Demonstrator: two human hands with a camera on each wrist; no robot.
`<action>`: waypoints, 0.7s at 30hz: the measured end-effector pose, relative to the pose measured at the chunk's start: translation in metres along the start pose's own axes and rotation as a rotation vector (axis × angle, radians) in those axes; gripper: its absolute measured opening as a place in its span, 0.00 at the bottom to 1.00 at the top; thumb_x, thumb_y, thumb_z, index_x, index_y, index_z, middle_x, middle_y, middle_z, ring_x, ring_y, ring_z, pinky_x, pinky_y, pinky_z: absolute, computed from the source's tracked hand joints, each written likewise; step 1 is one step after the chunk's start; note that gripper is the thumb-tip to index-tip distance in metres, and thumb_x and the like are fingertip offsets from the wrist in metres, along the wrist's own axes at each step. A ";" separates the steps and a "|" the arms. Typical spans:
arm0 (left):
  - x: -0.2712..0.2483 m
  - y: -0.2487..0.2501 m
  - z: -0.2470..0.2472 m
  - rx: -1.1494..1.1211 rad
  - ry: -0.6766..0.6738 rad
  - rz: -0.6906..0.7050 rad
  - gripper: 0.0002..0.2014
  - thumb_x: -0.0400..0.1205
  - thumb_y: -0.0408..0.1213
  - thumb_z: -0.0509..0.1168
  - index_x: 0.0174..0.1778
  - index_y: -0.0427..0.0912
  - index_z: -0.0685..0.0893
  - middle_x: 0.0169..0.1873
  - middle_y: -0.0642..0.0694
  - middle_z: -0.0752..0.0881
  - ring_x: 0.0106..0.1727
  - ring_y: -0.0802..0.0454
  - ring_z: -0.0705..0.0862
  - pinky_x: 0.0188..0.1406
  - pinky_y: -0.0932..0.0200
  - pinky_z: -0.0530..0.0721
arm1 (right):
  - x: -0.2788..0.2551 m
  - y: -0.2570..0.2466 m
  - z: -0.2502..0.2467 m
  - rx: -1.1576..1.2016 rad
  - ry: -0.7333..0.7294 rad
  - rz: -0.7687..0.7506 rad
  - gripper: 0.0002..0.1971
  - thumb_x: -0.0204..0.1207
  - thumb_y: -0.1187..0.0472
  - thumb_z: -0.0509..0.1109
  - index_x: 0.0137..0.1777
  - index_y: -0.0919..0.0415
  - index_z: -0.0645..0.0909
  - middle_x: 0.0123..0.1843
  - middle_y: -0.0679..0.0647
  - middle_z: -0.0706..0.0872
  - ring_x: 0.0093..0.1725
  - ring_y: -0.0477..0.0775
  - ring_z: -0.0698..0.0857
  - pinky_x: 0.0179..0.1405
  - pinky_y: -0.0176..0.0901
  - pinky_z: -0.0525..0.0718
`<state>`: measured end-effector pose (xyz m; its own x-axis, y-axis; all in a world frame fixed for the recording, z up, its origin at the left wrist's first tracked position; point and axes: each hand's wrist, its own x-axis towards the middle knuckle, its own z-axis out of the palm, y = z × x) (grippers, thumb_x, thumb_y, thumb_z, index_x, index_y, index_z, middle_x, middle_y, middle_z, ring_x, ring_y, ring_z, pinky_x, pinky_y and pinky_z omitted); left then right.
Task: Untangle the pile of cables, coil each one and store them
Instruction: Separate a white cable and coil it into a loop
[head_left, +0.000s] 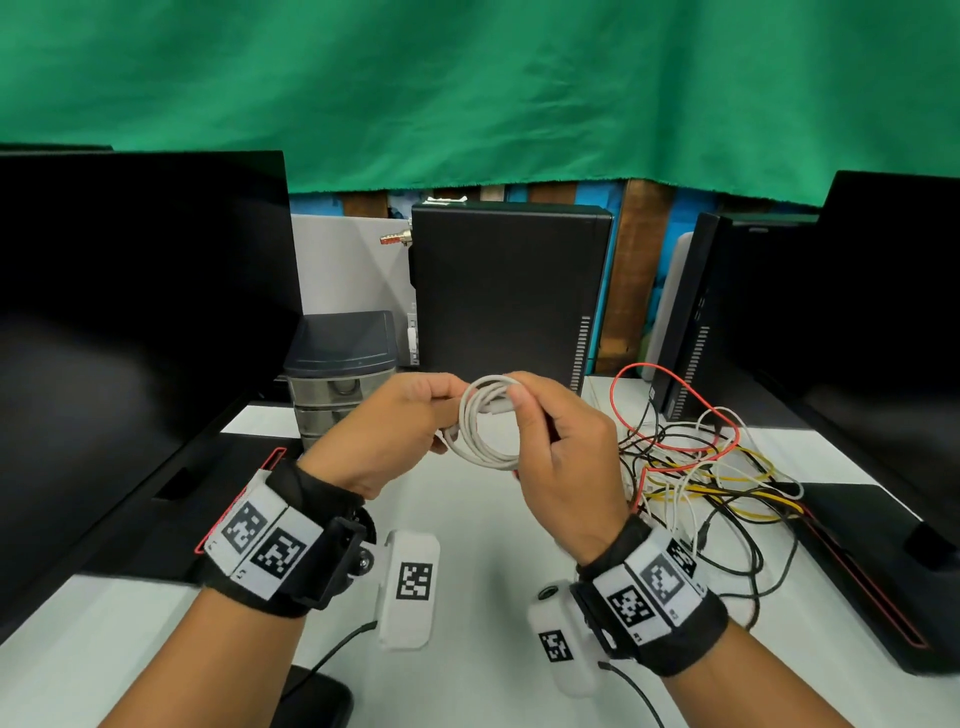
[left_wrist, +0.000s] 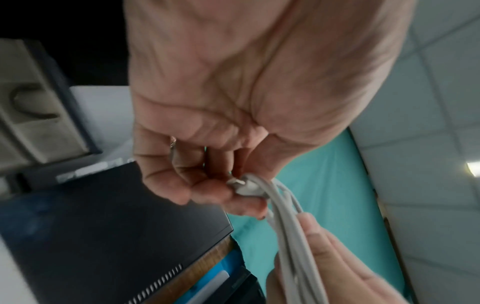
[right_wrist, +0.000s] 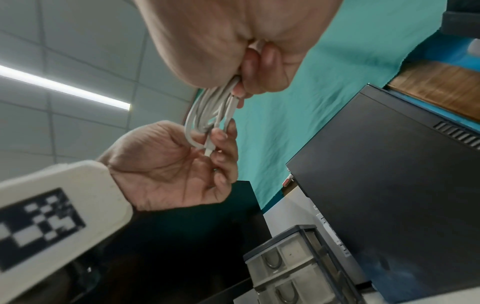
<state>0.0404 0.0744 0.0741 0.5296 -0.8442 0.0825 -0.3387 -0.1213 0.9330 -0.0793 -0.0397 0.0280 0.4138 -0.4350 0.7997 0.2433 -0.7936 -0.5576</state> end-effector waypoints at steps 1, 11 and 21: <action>0.001 -0.001 -0.002 0.004 -0.017 -0.007 0.10 0.88 0.32 0.62 0.53 0.33 0.88 0.51 0.24 0.85 0.47 0.40 0.82 0.66 0.30 0.79 | 0.000 0.000 0.001 0.012 -0.008 0.005 0.10 0.87 0.64 0.65 0.59 0.61 0.88 0.51 0.48 0.91 0.53 0.39 0.87 0.53 0.26 0.81; -0.002 0.001 0.014 -0.353 0.042 -0.055 0.14 0.87 0.28 0.56 0.58 0.26 0.86 0.40 0.34 0.85 0.41 0.45 0.81 0.56 0.46 0.86 | 0.002 0.001 0.004 0.179 0.003 0.216 0.12 0.89 0.62 0.61 0.58 0.59 0.88 0.50 0.46 0.91 0.52 0.42 0.88 0.50 0.28 0.82; -0.001 -0.003 0.042 -0.830 -0.039 -0.175 0.19 0.87 0.44 0.61 0.62 0.31 0.86 0.39 0.43 0.84 0.40 0.53 0.83 0.51 0.54 0.85 | -0.015 0.018 0.001 0.056 0.041 0.277 0.15 0.88 0.63 0.62 0.71 0.58 0.84 0.59 0.47 0.90 0.59 0.36 0.86 0.57 0.32 0.86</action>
<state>0.0084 0.0535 0.0566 0.4887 -0.8684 -0.0845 0.4343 0.1581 0.8868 -0.0804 -0.0472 0.0060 0.4358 -0.6500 0.6226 0.1741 -0.6177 -0.7669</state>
